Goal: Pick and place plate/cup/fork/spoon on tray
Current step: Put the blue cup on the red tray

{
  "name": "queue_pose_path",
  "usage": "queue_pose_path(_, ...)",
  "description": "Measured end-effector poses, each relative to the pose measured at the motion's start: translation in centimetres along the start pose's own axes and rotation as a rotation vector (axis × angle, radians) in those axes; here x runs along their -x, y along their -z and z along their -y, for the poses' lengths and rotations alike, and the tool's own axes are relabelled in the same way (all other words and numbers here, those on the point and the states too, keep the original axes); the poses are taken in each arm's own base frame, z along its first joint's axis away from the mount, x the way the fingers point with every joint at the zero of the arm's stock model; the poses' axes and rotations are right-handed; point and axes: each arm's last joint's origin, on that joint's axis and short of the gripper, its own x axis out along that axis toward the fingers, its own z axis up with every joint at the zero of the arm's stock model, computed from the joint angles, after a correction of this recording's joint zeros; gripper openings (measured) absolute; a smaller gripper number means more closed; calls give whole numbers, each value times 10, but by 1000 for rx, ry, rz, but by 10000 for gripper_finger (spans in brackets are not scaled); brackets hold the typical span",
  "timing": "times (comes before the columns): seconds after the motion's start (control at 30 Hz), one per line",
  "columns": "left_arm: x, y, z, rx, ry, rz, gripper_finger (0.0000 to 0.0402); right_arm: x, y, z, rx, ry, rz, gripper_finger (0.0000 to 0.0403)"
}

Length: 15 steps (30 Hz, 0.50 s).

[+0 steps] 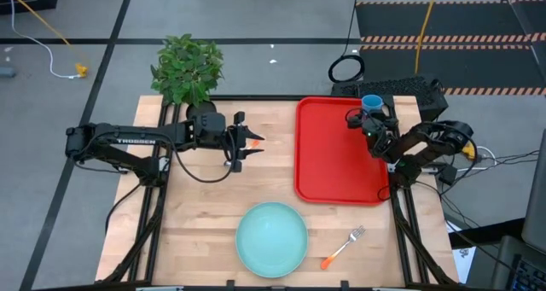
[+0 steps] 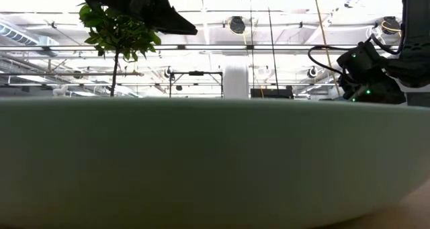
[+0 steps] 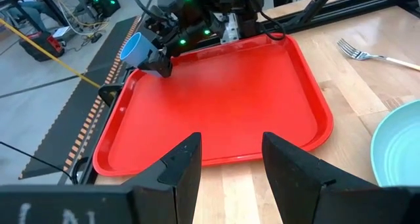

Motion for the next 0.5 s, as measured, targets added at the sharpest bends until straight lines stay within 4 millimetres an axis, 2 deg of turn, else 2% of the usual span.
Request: queue_pose_path(0.5, 0, 0, 0, 6, 0, -1, 163, 2, 7, -2, 27, -51, -65, 346)
